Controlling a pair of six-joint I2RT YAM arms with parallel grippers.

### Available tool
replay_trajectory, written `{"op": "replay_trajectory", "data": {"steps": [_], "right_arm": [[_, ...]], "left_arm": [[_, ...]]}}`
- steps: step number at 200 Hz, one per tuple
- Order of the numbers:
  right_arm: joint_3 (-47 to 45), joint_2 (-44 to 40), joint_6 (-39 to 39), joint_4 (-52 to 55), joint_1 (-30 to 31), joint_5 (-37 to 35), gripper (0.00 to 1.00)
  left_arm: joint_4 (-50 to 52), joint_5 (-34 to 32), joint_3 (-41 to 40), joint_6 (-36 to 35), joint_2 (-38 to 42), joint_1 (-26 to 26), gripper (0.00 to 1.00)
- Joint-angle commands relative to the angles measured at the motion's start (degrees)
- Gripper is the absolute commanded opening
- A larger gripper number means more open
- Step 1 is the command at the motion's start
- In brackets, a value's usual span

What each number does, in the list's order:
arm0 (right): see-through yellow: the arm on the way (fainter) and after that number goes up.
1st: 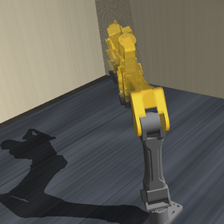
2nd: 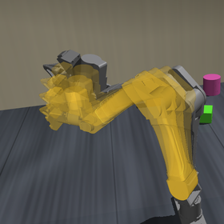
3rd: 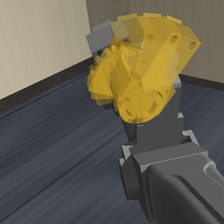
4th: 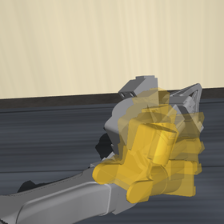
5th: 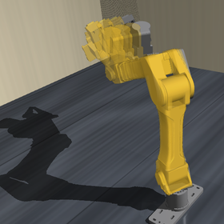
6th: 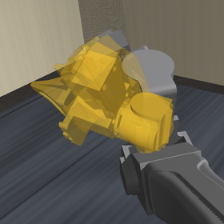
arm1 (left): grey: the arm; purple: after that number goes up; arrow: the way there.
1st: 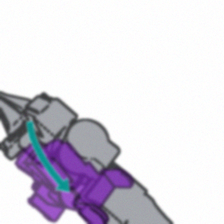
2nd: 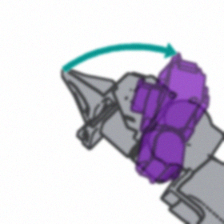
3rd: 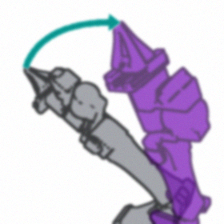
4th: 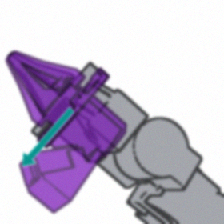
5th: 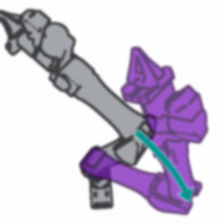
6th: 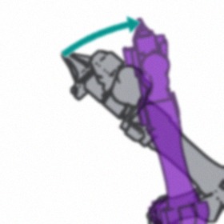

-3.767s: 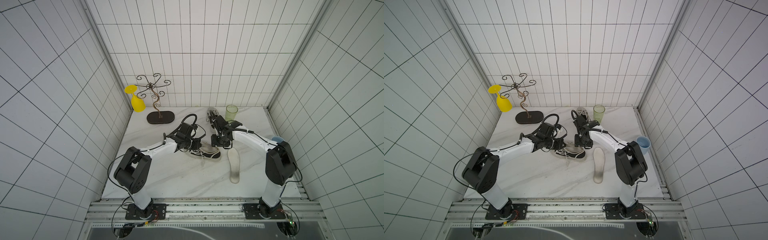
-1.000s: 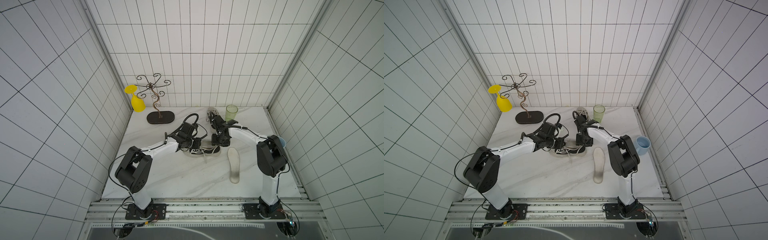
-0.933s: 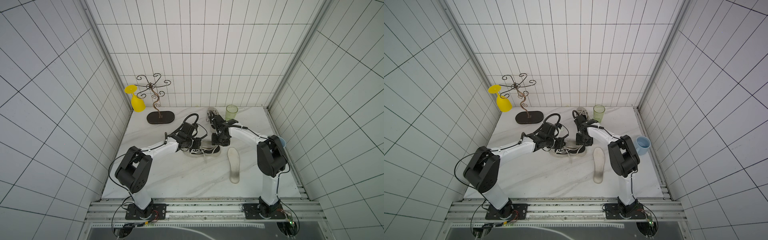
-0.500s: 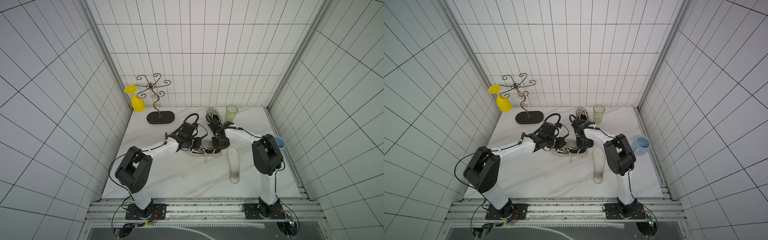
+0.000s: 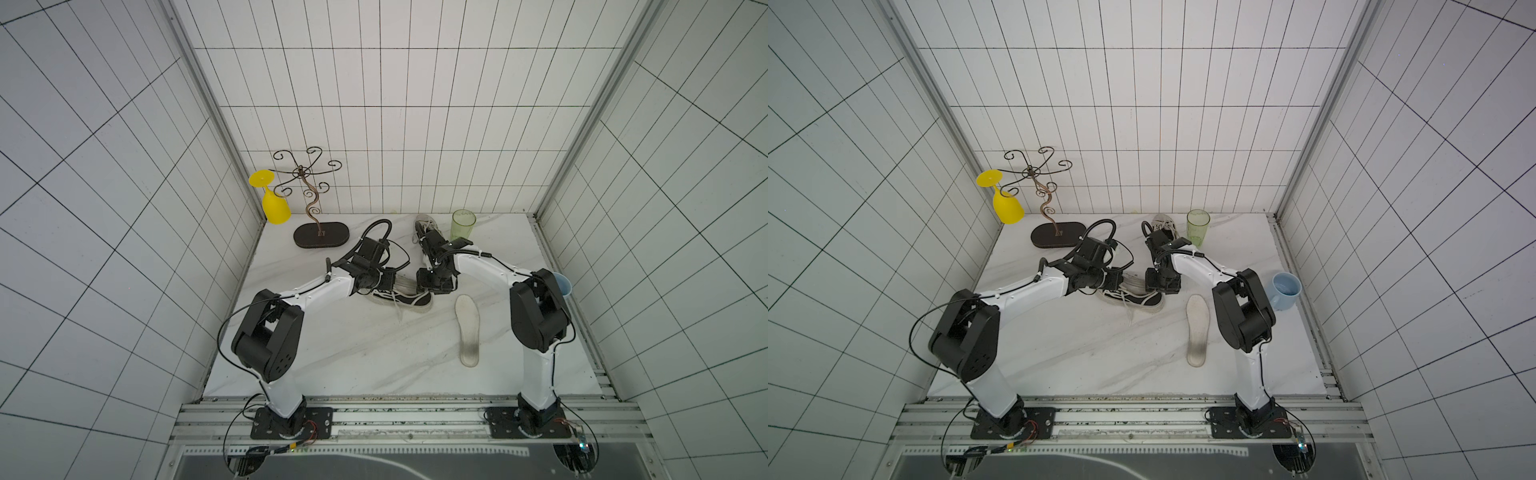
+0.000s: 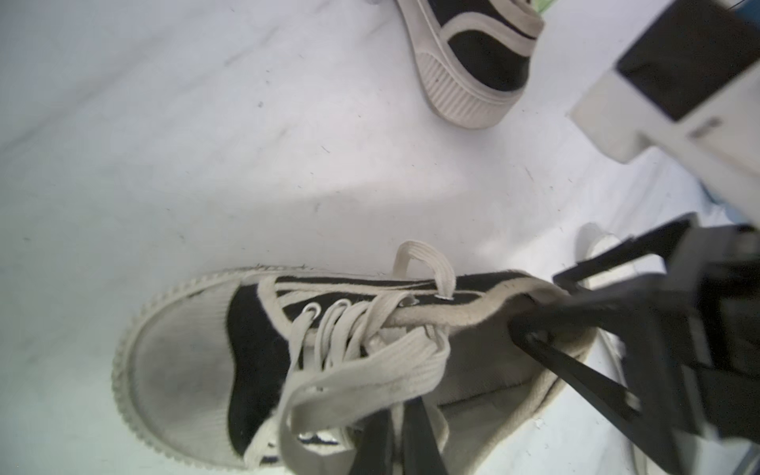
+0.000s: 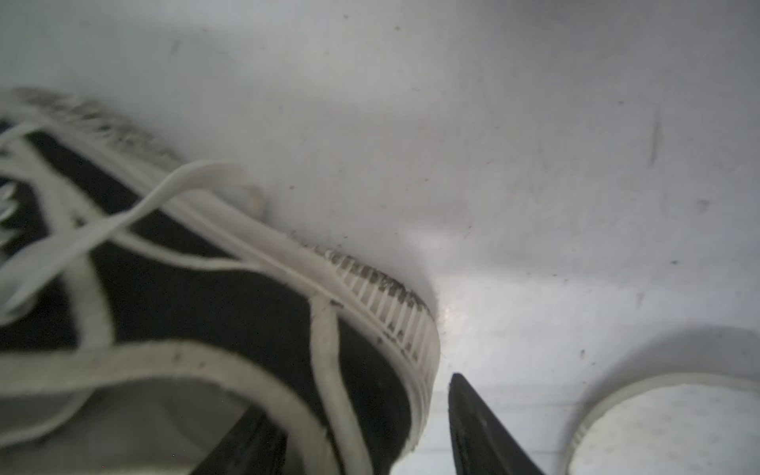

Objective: Insert the insole into the shoe
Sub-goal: Insert the insole into the shoe, then move the shoe to the center of the board.

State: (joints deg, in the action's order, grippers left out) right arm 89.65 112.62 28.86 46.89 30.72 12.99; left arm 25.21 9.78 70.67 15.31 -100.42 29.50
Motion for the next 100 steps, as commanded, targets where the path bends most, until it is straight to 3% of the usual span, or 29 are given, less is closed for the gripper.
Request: {"op": "replay_trajectory", "data": {"steps": [1,39,66,100], "right_arm": [[4.06,-4.39,0.32,0.17,-1.0,8.42,0.61],[-1.07,-8.92,-0.59,-0.5,-3.14,8.43,0.62],[-4.68,-10.59,-1.09,-1.76,-5.3,8.23,0.62],[-7.0,-12.2,-0.74,-2.57,-5.75,6.2,0.62]], "left_arm": [[4.94,-6.27,5.72,-12.15,-2.14,-0.76,0.0],[8.85,-13.98,7.06,-30.05,-3.08,-0.02,0.0],[4.97,-18.27,5.71,-36.33,-2.67,0.33,0.0],[-3.36,-25.92,4.06,-49.62,-3.73,1.82,0.0]]}}
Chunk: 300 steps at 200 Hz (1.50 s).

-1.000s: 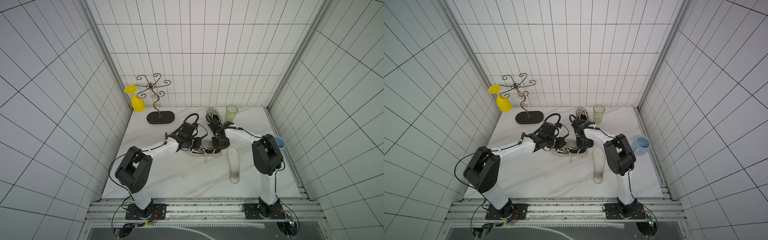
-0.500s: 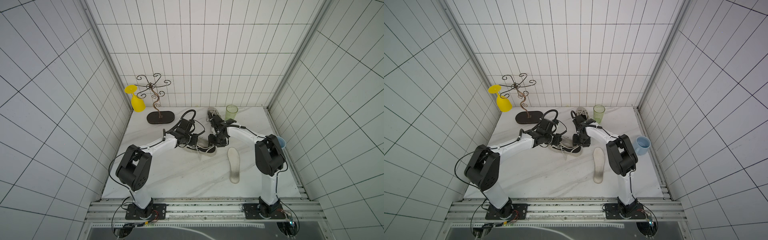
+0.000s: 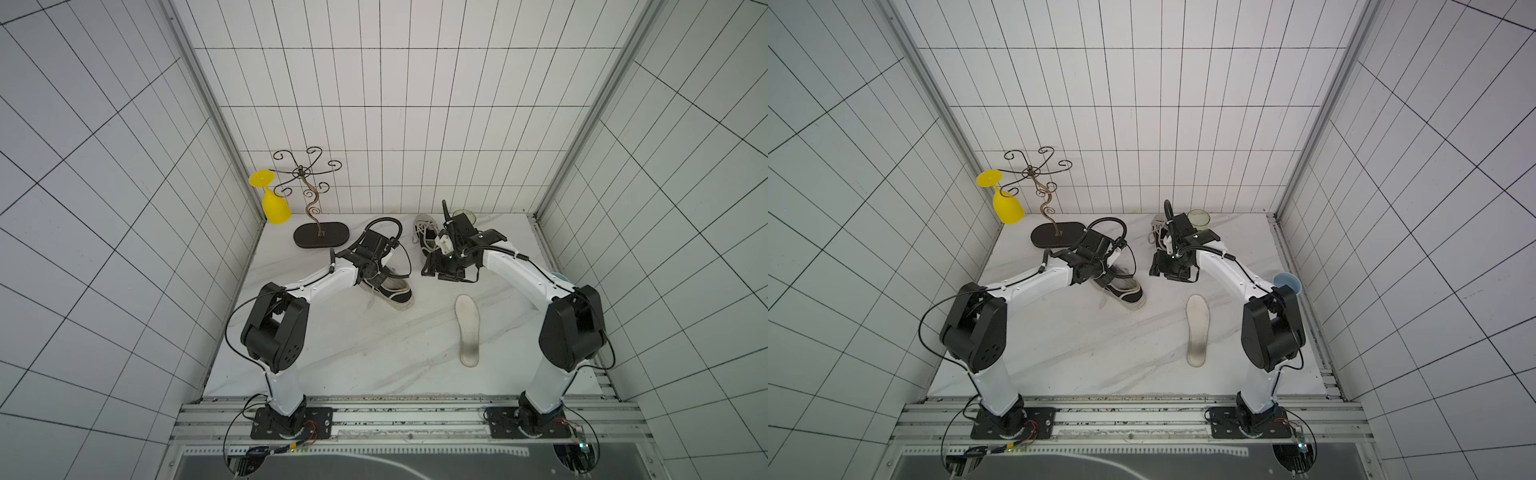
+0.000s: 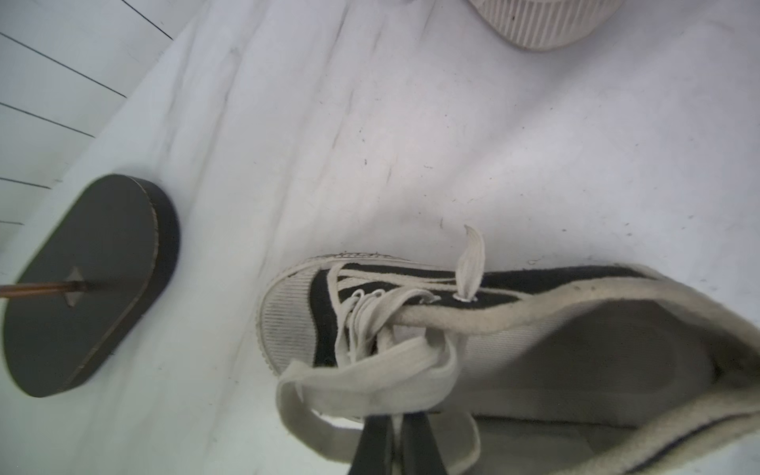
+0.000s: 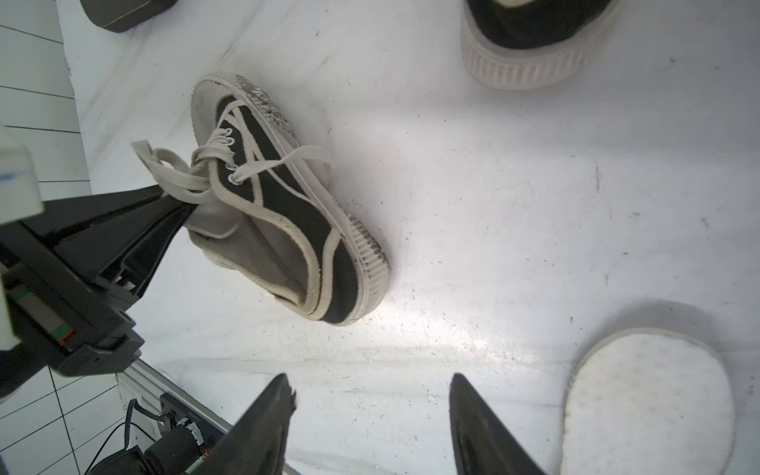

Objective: Insert the insole into the shoe
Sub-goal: Move the shoe to the center of the board.

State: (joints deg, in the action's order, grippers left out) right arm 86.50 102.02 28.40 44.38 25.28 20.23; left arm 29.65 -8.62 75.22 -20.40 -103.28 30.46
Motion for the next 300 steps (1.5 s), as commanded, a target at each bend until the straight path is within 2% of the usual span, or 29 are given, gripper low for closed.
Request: {"op": "replay_trajectory", "data": {"steps": [1,32,56,118,128,138,158,197,215,236,260,276,300], "right_arm": [[-3.95,-1.67,-0.28,-0.11,-0.31,-1.1,0.62],[-6.33,-3.29,-0.23,-0.34,-1.1,-2.16,0.62],[-7.95,-4.08,-0.36,-0.16,-1.72,-2.35,0.62],[-9.86,-5.19,-0.63,0.17,-2.77,-3.17,0.62],[-9.78,-5.08,-0.72,0.18,-2.85,-2.95,0.62],[-9.71,-5.07,-0.68,0.17,-2.89,-2.68,0.62],[-9.57,-5.01,-0.82,0.15,-2.87,-2.57,0.62],[-10.17,-5.07,-0.89,0.14,-2.86,-2.65,0.62],[-10.55,-5.16,-0.89,0.18,-2.87,-2.74,0.62],[-10.66,-5.16,-0.89,0.18,-2.87,-2.74,0.62],[-10.57,-5.04,-0.89,0.14,-2.91,-2.82,0.62],[-10.39,-4.67,-0.98,0.15,-2.87,-2.87,0.62],[-9.66,-3.73,-1.07,-0.21,-2.83,-2.91,0.62]], "left_arm": [[-8.0,-7.53,-0.45,-14.24,-0.91,0.84,0.0],[-15.65,-7.89,1.21,-23.97,-4.31,-0.72,0.0],[-13.93,-7.6,7.36,-27.38,-8.92,-2.25,0.0],[-10.78,-3.77,13.62,-27.02,-13.37,-4.79,0.0],[-11.95,-5.13,12.9,-27.33,-13.38,-4.88,0.02],[-14.22,-7.95,12.0,-28.11,-13.96,-5.1,0.09],[-15.87,-11.49,12.66,-28.32,-16.14,-6.45,0.08],[-26.39,-15.26,10.69,-30.89,-18.28,-8.48,0.03],[-27.65,-14.59,11.52,-31.06,-19.04,-8.97,0.03],[-28.73,-14.13,12.72,-30.62,-19.6,-9.19,0.06],[-28.83,-13.23,13.55,-29.53,-19.38,-9.22,0.16],[-28.17,-9.01,13.2,-27.97,-18.15,-9.36,0.28],[-25.83,-5.55,14.41,-24.83,-17.16,-9.32,0.36]]}}
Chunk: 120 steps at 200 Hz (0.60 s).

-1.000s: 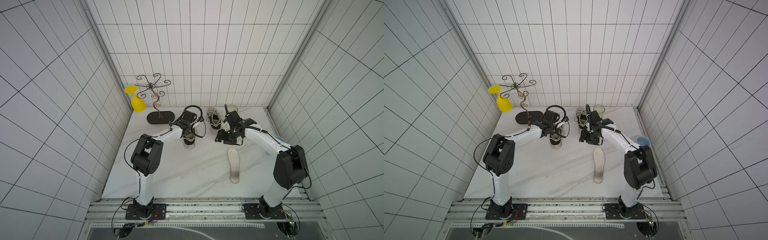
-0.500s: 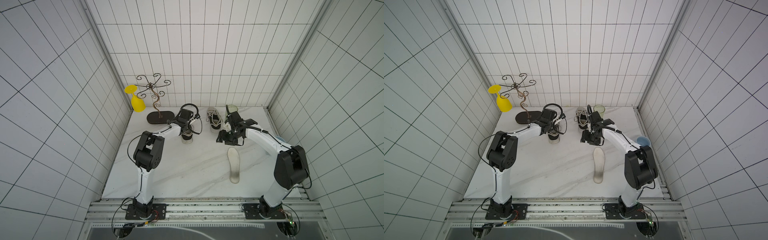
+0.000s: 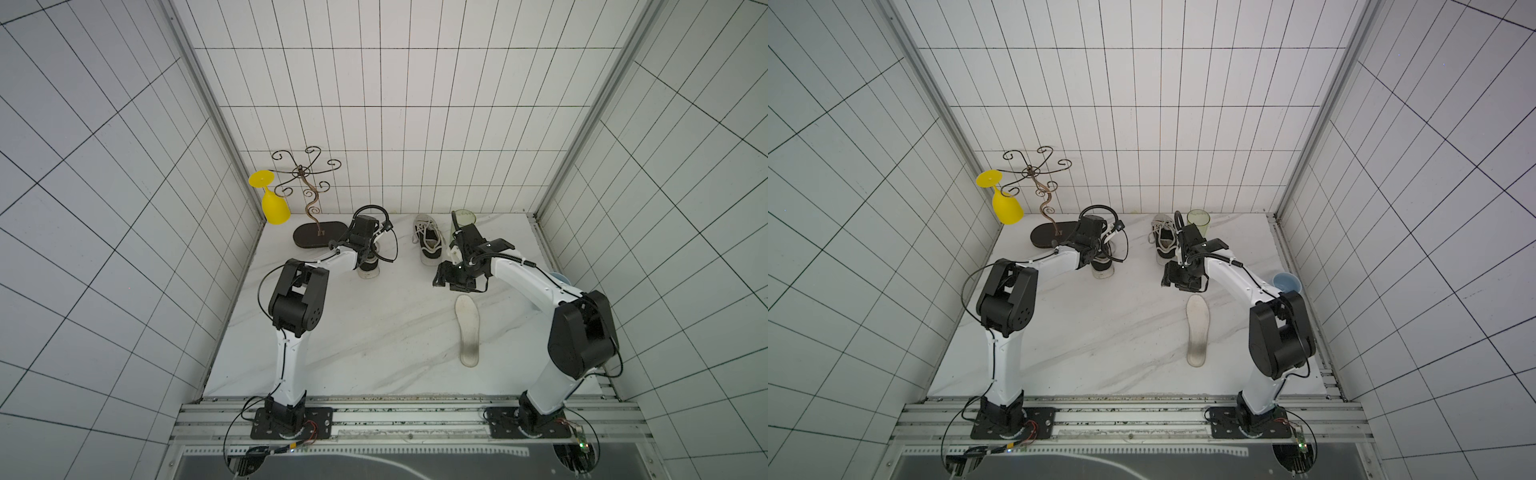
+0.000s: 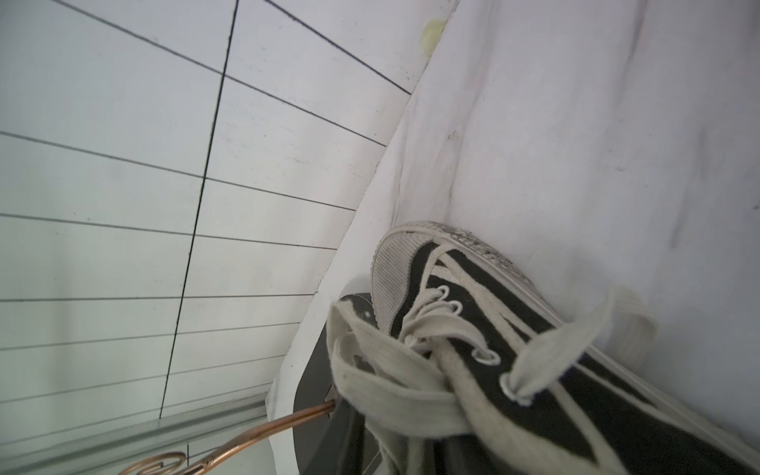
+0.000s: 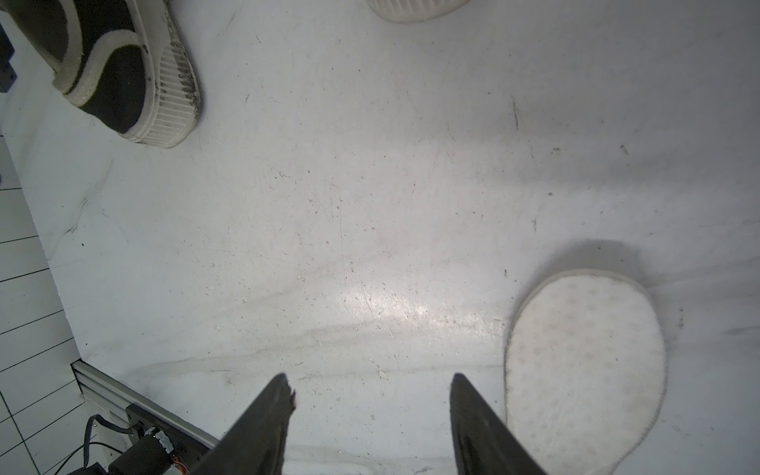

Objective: Insert the insole into the shoe
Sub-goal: Move the shoe to the center of the board.

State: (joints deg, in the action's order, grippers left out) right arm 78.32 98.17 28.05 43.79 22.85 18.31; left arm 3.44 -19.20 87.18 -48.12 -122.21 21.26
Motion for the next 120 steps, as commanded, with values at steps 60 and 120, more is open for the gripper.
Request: {"op": "replay_trajectory", "data": {"steps": [60,120], "right_arm": [[2.65,1.83,-1.6,-0.04,-0.61,-5.04,0.62],[-2.44,-4.3,-0.55,-2.62,-3.32,-9.8,0.63]], "left_arm": [[9.45,17.74,0.76,24.66,14.55,1.71,0.44],[10.87,24.47,5.17,72.71,11.84,9.31,0.49]]}}
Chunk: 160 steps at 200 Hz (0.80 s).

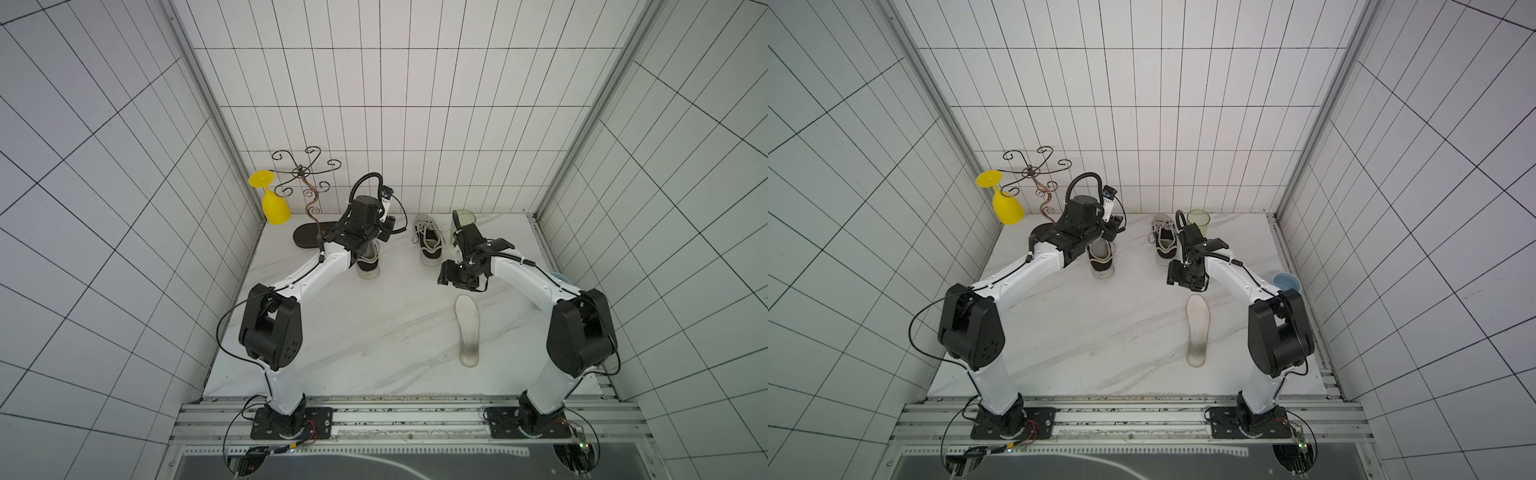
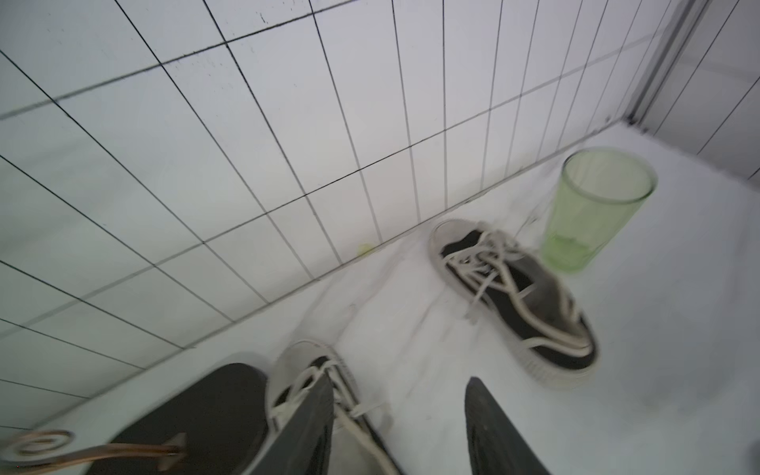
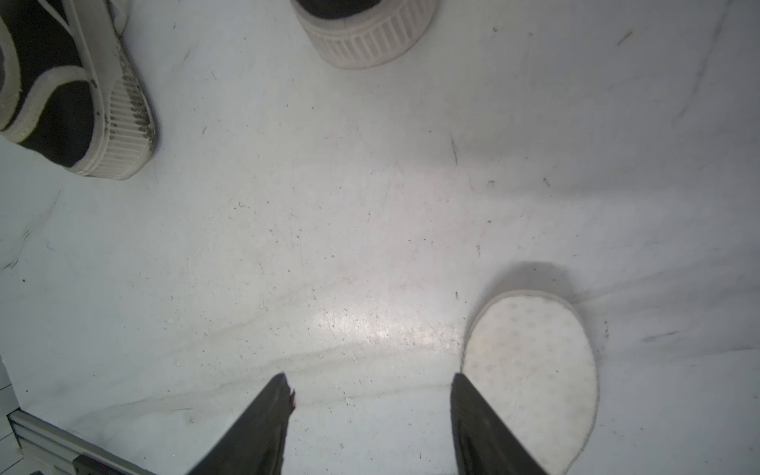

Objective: Insert the insole into the shoe
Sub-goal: Move the shoe to the center of the board.

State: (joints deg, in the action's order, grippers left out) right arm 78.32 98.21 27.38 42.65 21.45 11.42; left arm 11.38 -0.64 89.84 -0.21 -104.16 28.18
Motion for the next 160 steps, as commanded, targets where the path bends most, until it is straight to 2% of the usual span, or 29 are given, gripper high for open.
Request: {"op": "replay_trajectory", "data": {"steps": [1,12,23,36,61,85,122,160], "right_arm": [[-2.55,-4.43,0.13,-1.5,-1.98,-2.9,0.63],[-3.73,-5.03,0.13,-1.63,-2.44,-2.44,0.63],[-4.72,-5.66,0.22,-1.81,-2.63,-1.89,0.63],[-6.06,-6.79,0.72,-2.39,-2.65,-1.29,0.63],[-7.9,-8.88,1.11,-3.06,-2.66,-0.09,0.63],[-9.21,-10.34,0.75,-3.0,-2.82,-0.17,0.63],[-9.51,-10.85,0.08,-2.91,-3.39,0.52,0.63],[-9.11,-10.76,-0.57,-2.73,-3.92,0.97,0.63]], "left_arm": [[3.08,5.91,2.78,25.12,-6.49,2.66,0.49],[5.76,4.25,7.05,27.74,-10.14,4.77,0.49],[9.02,2.56,12.43,27.32,-14.3,7.05,0.5],[13.87,-3.15,18.58,28.57,-18.82,8.94,0.5],[15.36,-4.2,25.85,29.6,-26.18,9.44,0.52],[20.46,-8.58,34.12,29.47,-32.58,9.81,0.52],[24.38,-12.31,39.73,30.98,-38.43,9.65,0.51],[21.5,-7.43,38.63,32.56,-39.61,7.98,0.39]]}}
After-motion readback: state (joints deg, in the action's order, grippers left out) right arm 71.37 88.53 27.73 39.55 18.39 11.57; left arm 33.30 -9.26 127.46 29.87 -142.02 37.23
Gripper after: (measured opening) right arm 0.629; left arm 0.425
